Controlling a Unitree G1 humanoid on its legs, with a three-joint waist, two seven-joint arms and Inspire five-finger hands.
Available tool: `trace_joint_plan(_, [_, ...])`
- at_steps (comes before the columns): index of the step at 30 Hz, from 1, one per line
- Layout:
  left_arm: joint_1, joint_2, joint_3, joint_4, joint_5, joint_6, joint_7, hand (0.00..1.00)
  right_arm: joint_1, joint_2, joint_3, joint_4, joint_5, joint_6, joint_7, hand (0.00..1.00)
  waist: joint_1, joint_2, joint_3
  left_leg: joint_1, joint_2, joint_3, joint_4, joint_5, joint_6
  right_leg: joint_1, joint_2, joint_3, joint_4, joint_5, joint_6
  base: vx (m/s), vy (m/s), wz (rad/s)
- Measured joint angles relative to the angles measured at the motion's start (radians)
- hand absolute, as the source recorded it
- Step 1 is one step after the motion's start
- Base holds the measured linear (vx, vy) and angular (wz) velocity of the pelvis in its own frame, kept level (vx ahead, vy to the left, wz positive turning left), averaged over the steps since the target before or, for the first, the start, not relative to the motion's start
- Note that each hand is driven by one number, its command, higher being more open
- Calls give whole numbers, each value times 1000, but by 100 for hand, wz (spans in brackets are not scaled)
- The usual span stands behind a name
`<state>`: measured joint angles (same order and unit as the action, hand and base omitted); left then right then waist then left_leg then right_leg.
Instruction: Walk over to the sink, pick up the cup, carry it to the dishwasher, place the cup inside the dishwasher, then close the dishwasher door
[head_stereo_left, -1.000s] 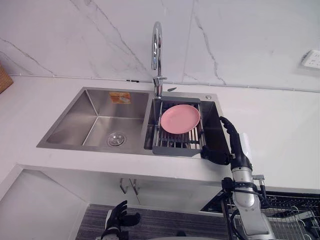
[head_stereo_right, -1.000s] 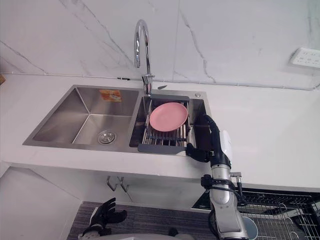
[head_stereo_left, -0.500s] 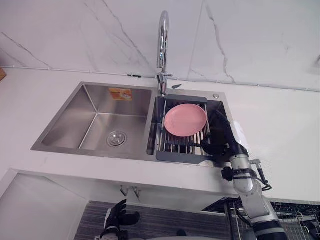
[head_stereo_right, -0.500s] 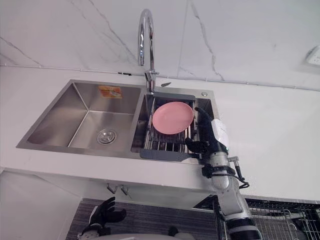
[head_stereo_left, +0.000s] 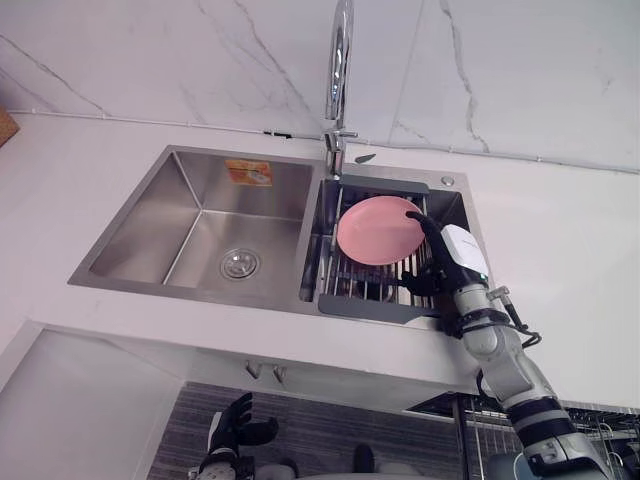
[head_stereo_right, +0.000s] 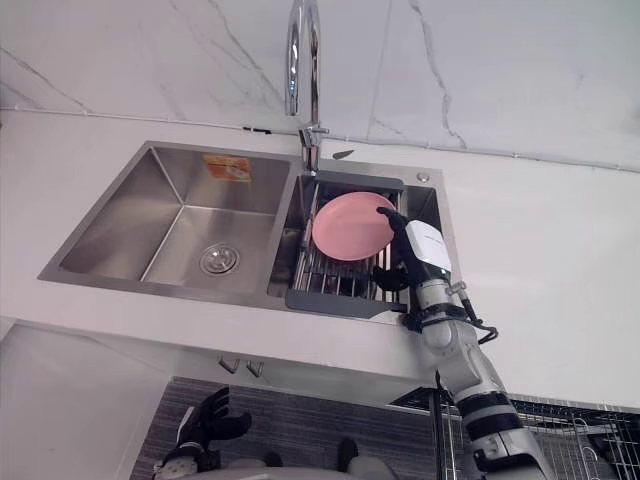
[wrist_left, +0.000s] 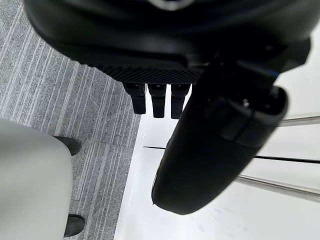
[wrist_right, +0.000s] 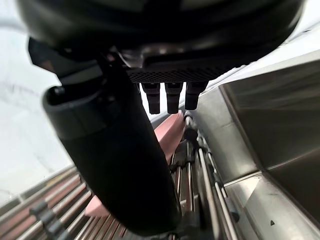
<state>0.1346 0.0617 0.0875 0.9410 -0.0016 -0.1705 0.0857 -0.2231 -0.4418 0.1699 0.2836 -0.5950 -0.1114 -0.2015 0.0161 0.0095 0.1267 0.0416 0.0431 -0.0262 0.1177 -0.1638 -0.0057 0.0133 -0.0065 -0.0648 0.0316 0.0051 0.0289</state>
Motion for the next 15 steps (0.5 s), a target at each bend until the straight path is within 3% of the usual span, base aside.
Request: trace_joint_plan(15, [-20,0,-26,-24,-40,-12,2,90,-206,-46,38,110,-106,55,-24,90,6,12,73,-77,-11,-32,72,-8,3,-40,-10,-26,23,0,-1,-43,-9,6])
